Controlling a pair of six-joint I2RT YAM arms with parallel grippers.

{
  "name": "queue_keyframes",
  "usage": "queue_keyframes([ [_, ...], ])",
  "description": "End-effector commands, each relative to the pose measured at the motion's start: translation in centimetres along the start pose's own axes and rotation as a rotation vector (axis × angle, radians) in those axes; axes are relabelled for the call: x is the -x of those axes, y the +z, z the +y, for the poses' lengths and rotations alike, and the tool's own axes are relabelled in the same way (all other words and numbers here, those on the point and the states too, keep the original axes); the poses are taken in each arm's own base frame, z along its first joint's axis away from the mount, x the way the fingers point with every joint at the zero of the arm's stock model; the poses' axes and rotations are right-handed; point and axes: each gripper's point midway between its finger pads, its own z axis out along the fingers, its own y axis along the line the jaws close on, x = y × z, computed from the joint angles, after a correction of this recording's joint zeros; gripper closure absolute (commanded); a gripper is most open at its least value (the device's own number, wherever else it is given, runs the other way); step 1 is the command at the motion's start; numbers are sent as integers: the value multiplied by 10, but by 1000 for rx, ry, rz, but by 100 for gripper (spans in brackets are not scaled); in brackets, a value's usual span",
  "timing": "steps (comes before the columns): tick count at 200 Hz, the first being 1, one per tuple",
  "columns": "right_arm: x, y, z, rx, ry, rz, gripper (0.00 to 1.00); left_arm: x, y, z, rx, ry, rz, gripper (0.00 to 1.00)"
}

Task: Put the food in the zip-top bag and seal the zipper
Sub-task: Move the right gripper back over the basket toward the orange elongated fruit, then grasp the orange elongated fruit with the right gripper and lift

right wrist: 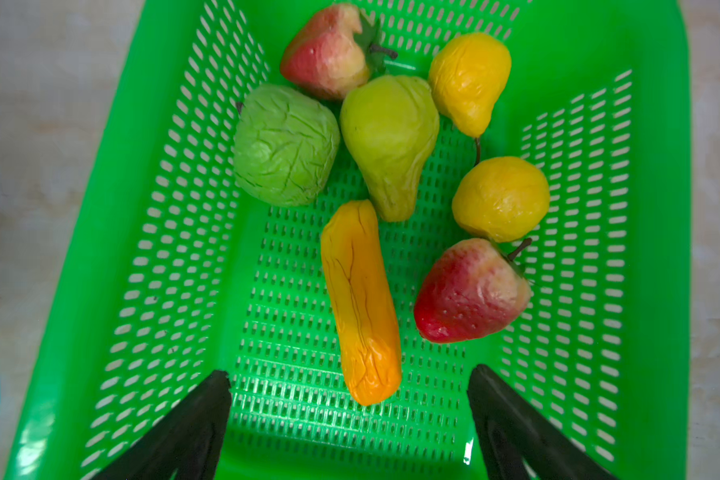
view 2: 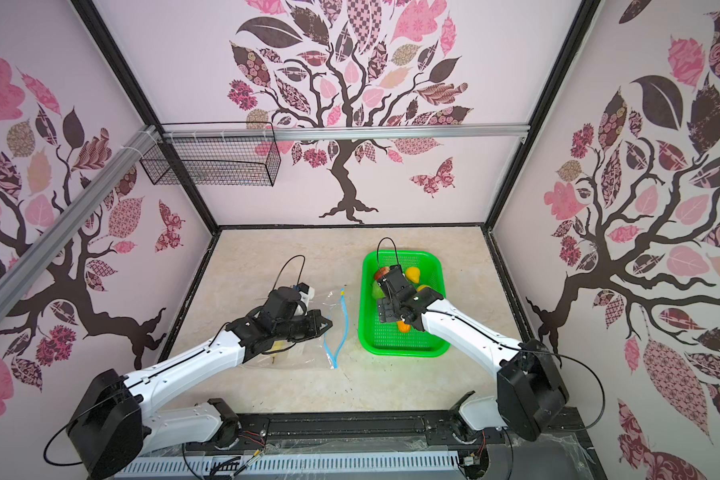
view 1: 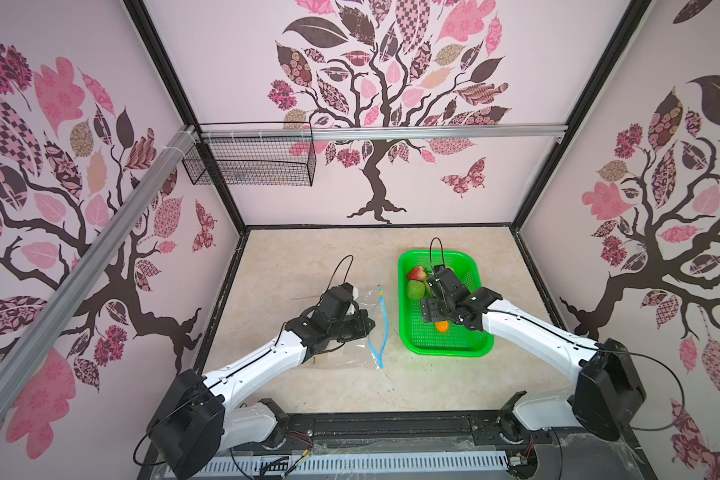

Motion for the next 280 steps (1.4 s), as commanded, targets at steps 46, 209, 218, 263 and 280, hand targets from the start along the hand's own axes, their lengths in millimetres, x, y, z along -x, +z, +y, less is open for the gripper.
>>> queue_keyframes([
  [46, -23, 48, 3, 36, -19, 130, 13, 13, -5, -20, -20, 50, -10, 100],
  [209, -26, 60, -1, 58, -9, 191, 60, 18, -24, -13, 17, 33, -79, 100],
  [218, -23, 53, -1, 67, -2, 178, 60, 20, -26, -12, 28, 36, -92, 100],
  [263, -10, 9, 4, 167, 29, 97, 59, 30, -30, -7, 53, 44, -120, 100],
  [280, -8, -8, 12, 240, 47, 76, 60, 34, -31, -6, 54, 38, -128, 100],
])
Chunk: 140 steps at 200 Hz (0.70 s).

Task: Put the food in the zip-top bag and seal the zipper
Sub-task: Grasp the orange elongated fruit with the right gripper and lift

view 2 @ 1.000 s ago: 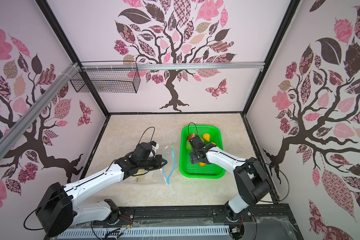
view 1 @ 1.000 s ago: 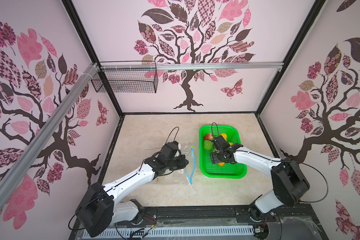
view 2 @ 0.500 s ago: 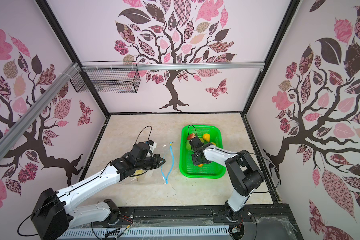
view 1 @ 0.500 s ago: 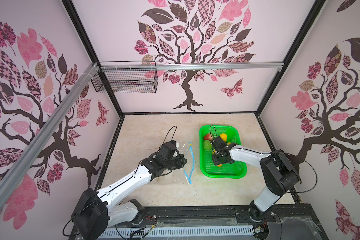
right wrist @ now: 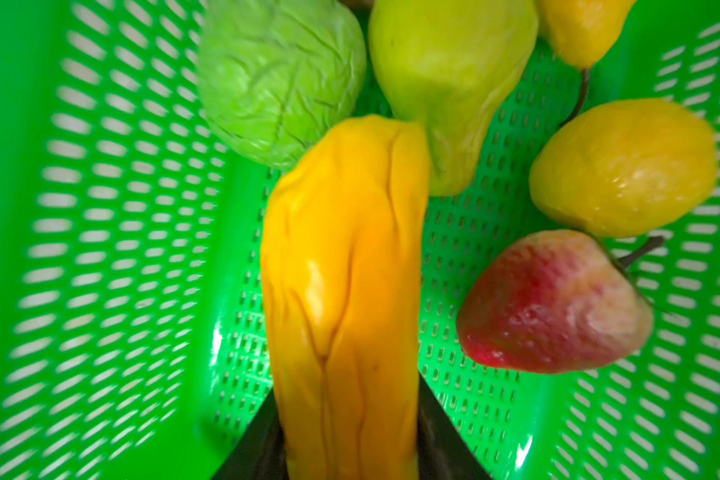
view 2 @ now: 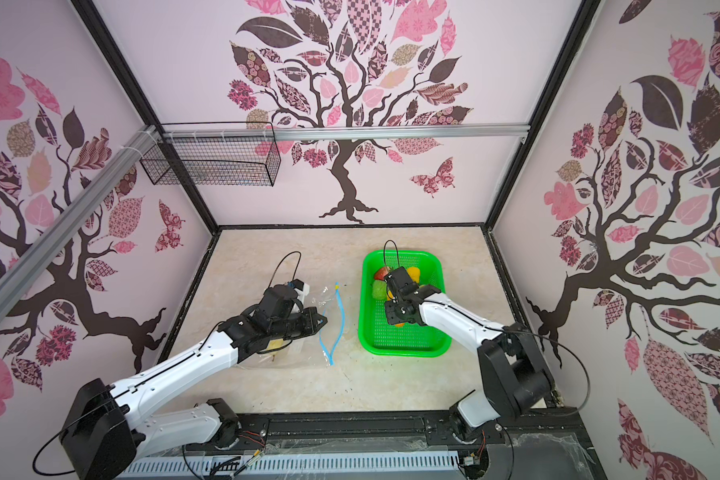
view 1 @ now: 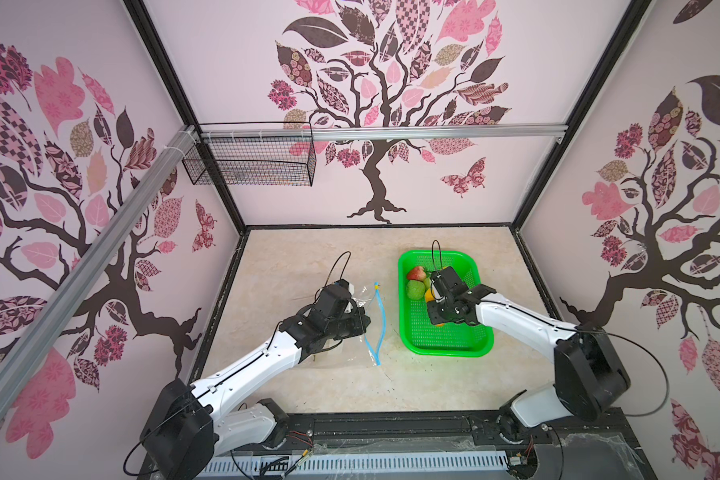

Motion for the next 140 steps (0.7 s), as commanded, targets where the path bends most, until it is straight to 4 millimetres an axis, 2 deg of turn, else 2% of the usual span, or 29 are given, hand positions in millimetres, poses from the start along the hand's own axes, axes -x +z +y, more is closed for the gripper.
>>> queue_keyframes([
  [1, 0, -28, 13, 105, 26, -20, 60, 18, -9, -7, -7, 14, -51, 100],
  [20, -1, -44, 32, 231, 50, -36, 61, 21, -8, -5, -7, 5, -55, 100],
  [47, -2, -72, 77, 531, 65, -71, 62, 23, -7, -8, -18, 6, -59, 100],
  [81, -1, -89, 111, 738, 94, -85, 62, 20, -5, -13, -44, 9, -36, 100],
  [113, -9, -85, 145, 790, 53, -41, 62, 19, -4, -17, -63, 1, -24, 100],
  [140, -7, -75, 159, 824, 93, -6, 62, 19, -8, -22, -85, -7, -25, 100],
])
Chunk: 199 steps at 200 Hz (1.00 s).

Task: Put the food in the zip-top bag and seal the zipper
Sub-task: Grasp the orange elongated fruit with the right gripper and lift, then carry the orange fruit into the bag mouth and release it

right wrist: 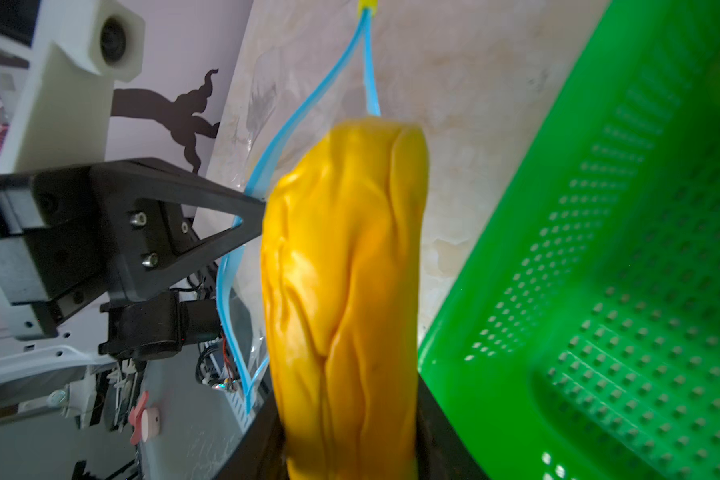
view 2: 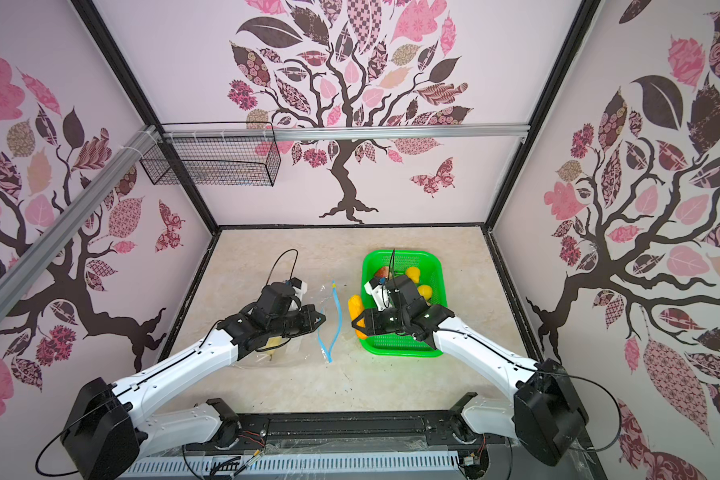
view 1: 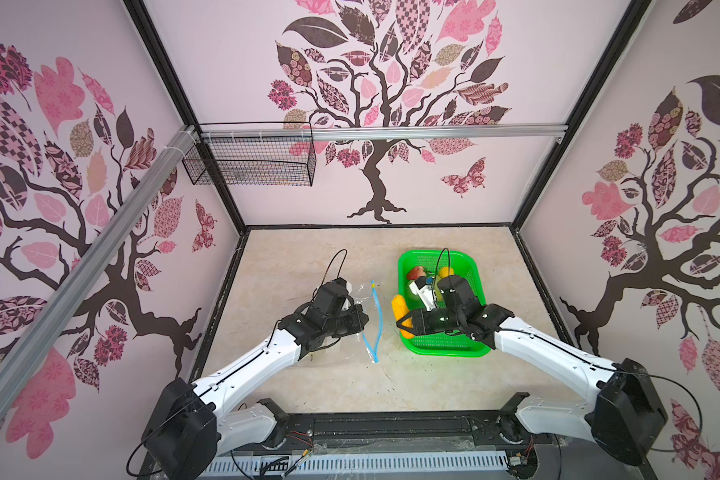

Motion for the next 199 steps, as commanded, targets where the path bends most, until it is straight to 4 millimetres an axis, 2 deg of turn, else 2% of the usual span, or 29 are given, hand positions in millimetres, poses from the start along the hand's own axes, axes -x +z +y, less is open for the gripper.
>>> queue_keyframes([
  [1, 12, 12, 15, 74, 44, -10, 62, 16, -9, -24, -69, 14, -37, 100],
  [74, 18, 32, 18, 100, 103, -3, 63, 7, -8, -43, -123, 33, -28, 100],
  [141, 11, 43, 6, 72, 160, 19, 62, 20, -21, -60, -199, 26, -111, 100],
  [170, 21, 46, 7, 60, 174, 1, 61, 13, -13, -63, -218, 35, -68, 100],
  [199, 28, 50, 5, 35, 192, 0, 61, -1, -3, -54, -201, 26, -16, 100],
])
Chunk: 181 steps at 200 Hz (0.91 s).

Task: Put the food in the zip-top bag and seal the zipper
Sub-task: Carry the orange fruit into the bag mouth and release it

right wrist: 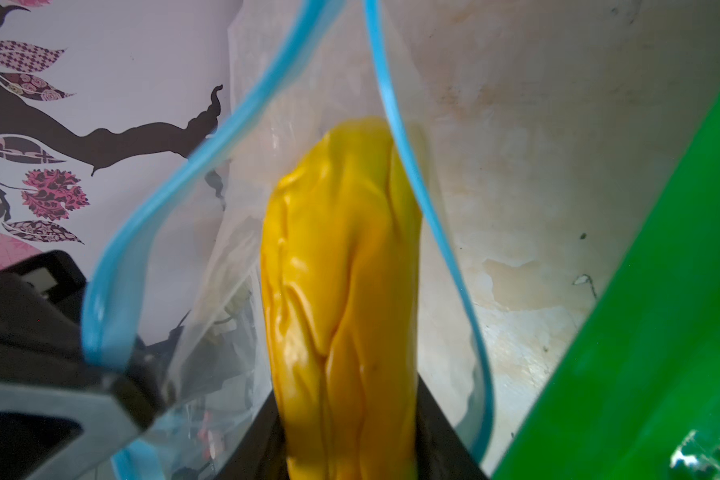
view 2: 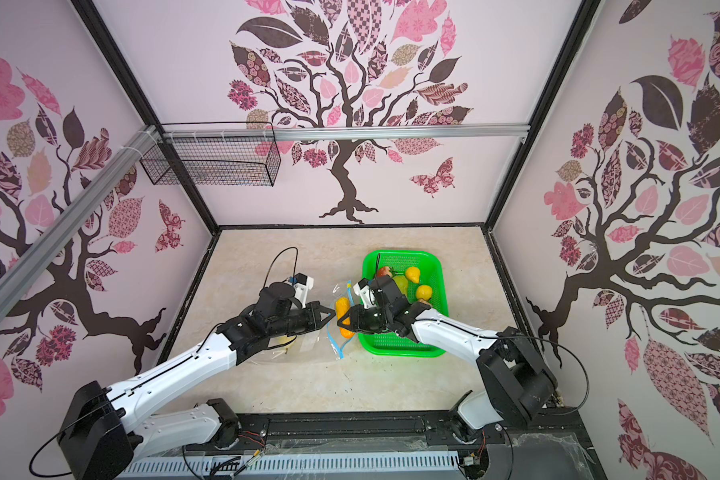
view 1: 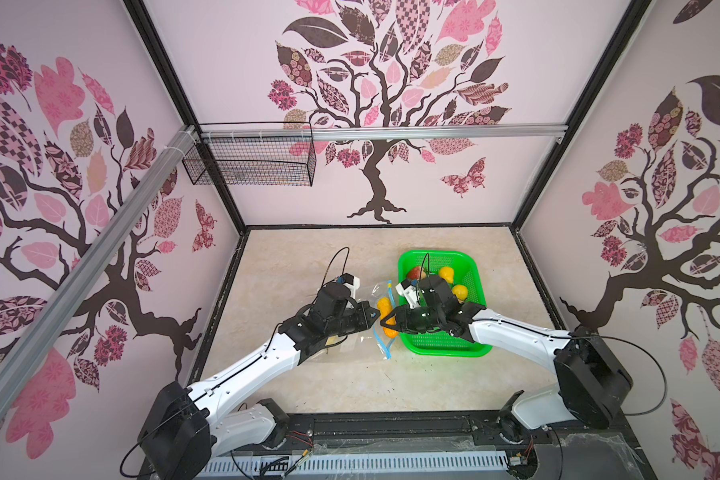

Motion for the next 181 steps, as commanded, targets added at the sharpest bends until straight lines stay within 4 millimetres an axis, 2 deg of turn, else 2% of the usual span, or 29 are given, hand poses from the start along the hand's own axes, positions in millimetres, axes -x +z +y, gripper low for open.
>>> queue_keyframes([
  [1, 16, 4, 10, -6, 1, -25, 61, -3, 3, -8, -35, 6, 17, 100],
  [37, 23, 7, -3, -67, 32, -66, 61, -6, 1, -5, -34, -7, 16, 100],
  [83, 18, 17, -18, -142, 25, -89, 60, 12, -9, -15, -42, -25, -60, 100],
  [122, 8, 30, -27, -236, -17, -67, 54, 17, -7, -12, -23, -36, -85, 100],
  [159, 9, 33, -34, -281, -24, -79, 48, 18, -8, -6, 3, -40, -96, 100],
  [181, 10, 34, -32, -280, -31, -77, 43, 19, -10, 1, 29, -50, -103, 100],
])
